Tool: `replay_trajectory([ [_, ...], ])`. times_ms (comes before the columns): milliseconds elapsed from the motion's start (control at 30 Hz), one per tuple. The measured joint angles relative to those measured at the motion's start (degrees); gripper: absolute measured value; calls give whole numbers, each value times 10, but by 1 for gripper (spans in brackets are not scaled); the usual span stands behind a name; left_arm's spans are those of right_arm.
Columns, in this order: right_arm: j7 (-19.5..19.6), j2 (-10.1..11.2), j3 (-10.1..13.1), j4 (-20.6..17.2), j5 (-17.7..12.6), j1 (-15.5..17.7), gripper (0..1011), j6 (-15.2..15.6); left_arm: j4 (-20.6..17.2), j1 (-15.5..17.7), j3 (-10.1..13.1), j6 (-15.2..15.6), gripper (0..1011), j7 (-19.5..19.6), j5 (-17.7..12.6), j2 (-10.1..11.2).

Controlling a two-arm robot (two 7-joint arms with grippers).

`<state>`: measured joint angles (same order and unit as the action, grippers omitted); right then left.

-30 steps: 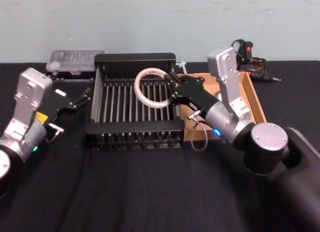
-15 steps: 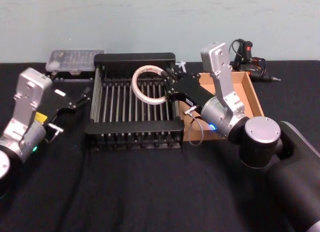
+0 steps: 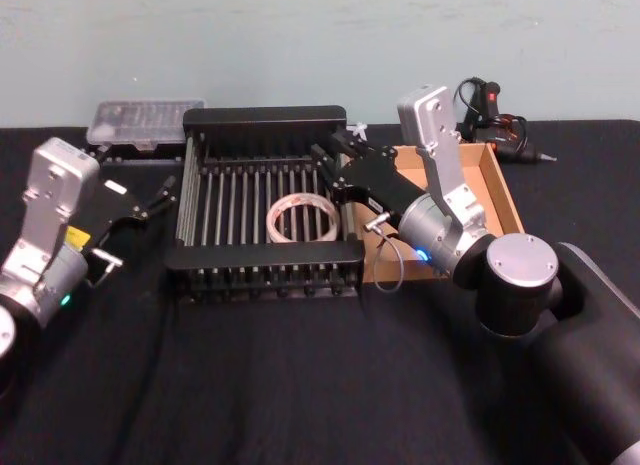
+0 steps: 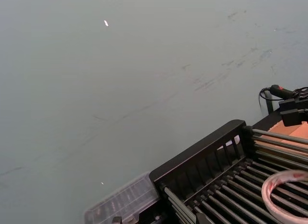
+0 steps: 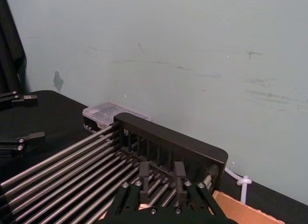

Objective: Pick up the white tape and place it into the black box , Pick up the silver tape and place it into the brown box.

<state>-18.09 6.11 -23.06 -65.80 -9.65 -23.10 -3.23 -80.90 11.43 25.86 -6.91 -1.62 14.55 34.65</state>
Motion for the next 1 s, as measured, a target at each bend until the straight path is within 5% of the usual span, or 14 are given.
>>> replay_trajectory([
  [667, 1, 1, 0, -2, 0, 1, 934, 1, 0, 0, 0, 0, 1001, 0, 0, 0],
  [1000, 2, 8, 4, -31, 1, 22, 1002, 3, 0, 0, 0, 0, 1001, 0, 0, 0],
])
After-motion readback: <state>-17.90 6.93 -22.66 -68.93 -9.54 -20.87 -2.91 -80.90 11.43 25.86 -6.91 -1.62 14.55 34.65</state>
